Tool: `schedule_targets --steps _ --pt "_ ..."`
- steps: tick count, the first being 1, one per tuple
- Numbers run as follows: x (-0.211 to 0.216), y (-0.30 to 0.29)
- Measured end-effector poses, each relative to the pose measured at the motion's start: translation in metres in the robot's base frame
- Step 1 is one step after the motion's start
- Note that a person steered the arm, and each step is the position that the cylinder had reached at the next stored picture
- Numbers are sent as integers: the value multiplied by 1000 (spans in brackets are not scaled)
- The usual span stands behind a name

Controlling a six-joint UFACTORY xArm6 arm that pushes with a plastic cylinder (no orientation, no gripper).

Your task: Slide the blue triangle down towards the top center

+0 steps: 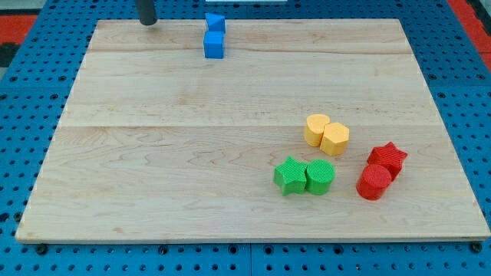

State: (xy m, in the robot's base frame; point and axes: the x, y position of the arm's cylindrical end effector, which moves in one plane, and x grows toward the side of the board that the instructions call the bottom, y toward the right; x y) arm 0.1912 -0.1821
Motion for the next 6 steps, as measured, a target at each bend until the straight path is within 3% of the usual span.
schedule_targets --steps 4,6 --pt "13 170" --pt "1 184"
